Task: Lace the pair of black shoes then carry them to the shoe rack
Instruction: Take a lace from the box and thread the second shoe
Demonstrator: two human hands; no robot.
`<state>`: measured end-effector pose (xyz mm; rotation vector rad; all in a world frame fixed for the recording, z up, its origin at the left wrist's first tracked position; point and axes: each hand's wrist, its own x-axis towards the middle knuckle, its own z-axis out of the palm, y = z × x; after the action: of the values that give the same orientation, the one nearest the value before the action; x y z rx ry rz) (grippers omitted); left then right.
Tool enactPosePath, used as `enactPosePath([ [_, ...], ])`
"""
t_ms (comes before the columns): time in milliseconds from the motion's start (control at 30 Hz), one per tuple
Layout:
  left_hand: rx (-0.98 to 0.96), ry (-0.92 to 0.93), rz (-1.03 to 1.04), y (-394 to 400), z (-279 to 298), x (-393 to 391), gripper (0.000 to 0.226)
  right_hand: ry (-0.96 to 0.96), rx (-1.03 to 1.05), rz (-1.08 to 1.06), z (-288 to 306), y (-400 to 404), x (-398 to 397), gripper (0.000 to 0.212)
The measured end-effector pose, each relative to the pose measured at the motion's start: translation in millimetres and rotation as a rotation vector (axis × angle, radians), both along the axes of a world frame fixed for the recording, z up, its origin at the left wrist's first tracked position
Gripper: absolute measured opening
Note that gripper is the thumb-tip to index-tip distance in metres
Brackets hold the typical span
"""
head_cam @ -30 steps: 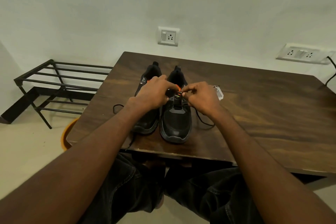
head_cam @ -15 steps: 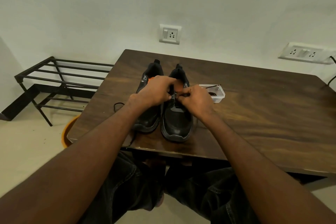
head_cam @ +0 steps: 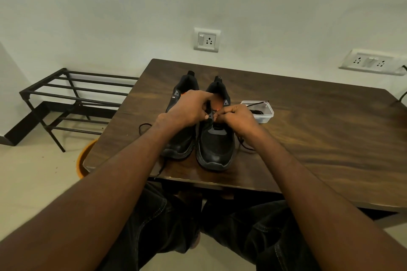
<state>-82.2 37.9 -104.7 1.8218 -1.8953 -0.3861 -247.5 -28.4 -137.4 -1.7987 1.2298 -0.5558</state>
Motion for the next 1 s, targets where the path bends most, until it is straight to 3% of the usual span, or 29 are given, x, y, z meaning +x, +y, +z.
enactPosePath([
  [133, -0.002, 0.0, 0.001, -0.4, -1.9, 0.4, 0.029, 0.004, -0.014, -0.029, -2.8, 2.1, 4.0, 0.016],
  [367, -0.007, 0.071, 0.016, 0.3, -2.2, 5.3, 0.035, 0.426, -0.398, -0.106, 6.0, 17.8, 11.0, 0.017],
  [500, 0.031, 0.053, 0.043, 1.2, -1.8, 6.3, 0.018, 0.266, -0.216, -0.015, 5.9, 12.5, 7.6, 0.011],
  [633, 0.049, 0.025, 0.034, 4.3, -0.8, 3.8, 0.011, 0.083, 0.026, 0.028, 17.1, 14.8, 1.9, 0.019],
  [733, 0.024, 0.031, 0.011, 6.6, 0.6, 3.3, 0.013, 0.109, 0.009, 0.061, 19.6, 14.5, -1.0, 0.02],
  [800, 0.001, 0.054, 0.026, 6.8, 1.9, 4.5, 0.017, 0.238, -0.126, 0.137, 24.5, 15.8, -4.0, 0.028],
  [900, -0.072, 0.313, 0.096, 5.4, 13.5, 3.8, 0.016, 0.408, -0.241, 0.205, 29.1, 14.6, -12.6, 0.052],
  [1000, -0.149, 0.902, 0.154, 5.6, 33.5, 7.3, 0.01, 0.424, -0.266, 0.239, 26.5, 11.9, -18.5, 0.06],
])
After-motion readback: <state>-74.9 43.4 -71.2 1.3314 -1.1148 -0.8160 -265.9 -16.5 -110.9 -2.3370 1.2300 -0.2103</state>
